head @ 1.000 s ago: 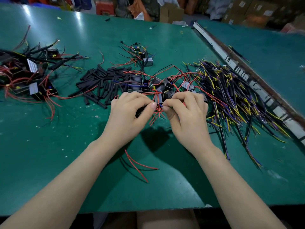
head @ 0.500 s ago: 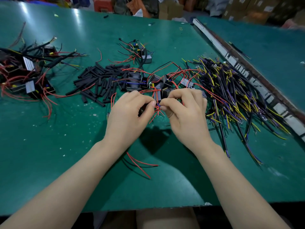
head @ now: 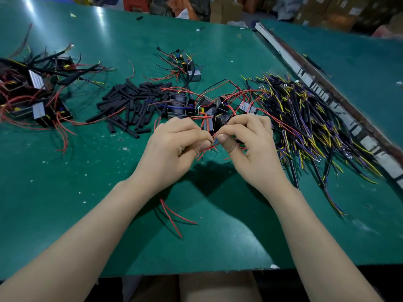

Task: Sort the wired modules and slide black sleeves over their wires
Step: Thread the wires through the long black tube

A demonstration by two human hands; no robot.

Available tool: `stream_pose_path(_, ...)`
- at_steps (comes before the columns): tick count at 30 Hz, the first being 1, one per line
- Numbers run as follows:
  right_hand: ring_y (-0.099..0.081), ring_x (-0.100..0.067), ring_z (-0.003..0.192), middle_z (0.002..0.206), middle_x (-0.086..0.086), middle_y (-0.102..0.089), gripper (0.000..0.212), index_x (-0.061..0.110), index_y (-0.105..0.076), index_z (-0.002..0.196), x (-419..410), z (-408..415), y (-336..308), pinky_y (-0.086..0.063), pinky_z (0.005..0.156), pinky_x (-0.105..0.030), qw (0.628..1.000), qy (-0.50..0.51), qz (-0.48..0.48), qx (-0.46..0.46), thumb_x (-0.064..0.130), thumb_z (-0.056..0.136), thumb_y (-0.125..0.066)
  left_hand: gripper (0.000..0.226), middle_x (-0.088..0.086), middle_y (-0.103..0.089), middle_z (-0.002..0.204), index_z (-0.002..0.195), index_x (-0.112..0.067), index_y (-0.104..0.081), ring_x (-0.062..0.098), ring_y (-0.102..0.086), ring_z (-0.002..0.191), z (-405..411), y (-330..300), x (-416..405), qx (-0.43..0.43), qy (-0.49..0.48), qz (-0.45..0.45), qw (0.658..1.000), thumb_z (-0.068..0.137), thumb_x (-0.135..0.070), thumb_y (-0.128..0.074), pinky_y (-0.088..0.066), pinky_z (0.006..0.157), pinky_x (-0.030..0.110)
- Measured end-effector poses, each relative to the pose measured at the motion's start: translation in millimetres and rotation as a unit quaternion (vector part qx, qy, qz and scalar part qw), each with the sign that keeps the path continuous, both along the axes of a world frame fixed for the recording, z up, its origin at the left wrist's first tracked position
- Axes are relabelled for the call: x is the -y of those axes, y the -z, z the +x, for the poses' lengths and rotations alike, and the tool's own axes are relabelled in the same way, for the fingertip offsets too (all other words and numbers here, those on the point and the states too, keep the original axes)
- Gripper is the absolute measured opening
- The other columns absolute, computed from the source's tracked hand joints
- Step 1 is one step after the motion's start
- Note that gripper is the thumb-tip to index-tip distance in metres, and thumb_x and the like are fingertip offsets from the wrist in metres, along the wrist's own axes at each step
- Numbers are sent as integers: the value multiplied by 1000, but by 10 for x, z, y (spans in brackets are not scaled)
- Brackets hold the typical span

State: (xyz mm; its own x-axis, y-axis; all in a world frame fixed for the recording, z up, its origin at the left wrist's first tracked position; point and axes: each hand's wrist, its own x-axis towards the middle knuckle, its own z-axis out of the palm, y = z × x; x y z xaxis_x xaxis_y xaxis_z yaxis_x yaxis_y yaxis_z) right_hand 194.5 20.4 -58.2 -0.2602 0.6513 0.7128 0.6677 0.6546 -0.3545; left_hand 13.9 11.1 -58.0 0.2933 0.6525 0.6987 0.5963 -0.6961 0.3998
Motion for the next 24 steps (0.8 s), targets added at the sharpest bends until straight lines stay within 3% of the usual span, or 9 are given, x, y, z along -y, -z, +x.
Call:
stream_pose_path(4, -50, -29, 90, 92, -2, -63, 12, 8, -74, 88, 4, -26, 15, -42, 77, -51, 1000, -21, 0, 2, 17, 89, -65, 12, 4, -62, 80, 89, -6, -73, 24, -58, 75, 52, -28, 36, 98, -23, -34, 994, 87, -10, -61, -47, 71, 33)
stream_pose_path(8, -52, -33, 86, 91, -6, -63, 11, 6, -72, 88, 0, -38, 69, -42, 73, -51, 999, -27, 9, 27, 14, 89, -64, 14, 5, -64, 80, 90, -8, -74, 25, -59, 75, 84, -17, 60, 80, -52, -32, 995, 87, -12, -61, -47, 70, 37)
stream_pose_path(12, -54, -34, 88, 94, -7, -63, 15, 7, -71, 89, -38, -7, 61, -42, 75, -51, 1000, 0, -2, 6, 17, 91, -61, 26, -1, -66, 90, 108, -21, -70, 21, -58, 90, -27, -30, 8, 51, -24, -142, 988, 91, -31, -52, -46, 85, 43)
stream_pose_path(15, -54, -35, 89, 95, -7, -64, 16, 6, -70, 89, -66, 73, 39, -41, 76, -49, 999, 37, -11, -27, 17, 93, -59, 36, -7, -67, 95, 114, -25, -67, 15, -60, 95, -199, -39, -30, 18, -25, -205, 978, 88, -45, -52, -43, 88, 27)
stream_pose_path(17, -53, -36, 89, 94, -6, -64, 16, 5, -69, 89, -79, 114, 30, -40, 77, -48, 998, 47, -22, -37, 17, 93, -58, 26, -6, -68, 93, 104, -20, -71, 13, -62, 90, -289, -32, -51, 15, -20, -205, 978, 88, -38, -62, -41, 83, 18)
stream_pose_path(20, -55, -35, 90, 93, -4, -68, 18, 5, -68, 89, -80, 121, 29, -41, 79, -48, 998, 52, -24, -26, 17, 93, -56, 13, -4, -66, 86, 94, -14, -73, 14, -61, 83, -304, -21, -61, 18, -11, -193, 981, 89, -21, -63, -41, 79, 15)
stream_pose_path(24, -51, -27, 93, 93, 0, -68, 18, 6, -67, 90, -46, 93, 51, -39, 76, -43, 998, 56, -19, -26, 19, 94, -55, 30, -1, -61, 91, 98, -9, -71, 7, -55, 86, -203, -15, -15, 24, 7, -174, 984, 87, -33, -56, -40, 82, 14)
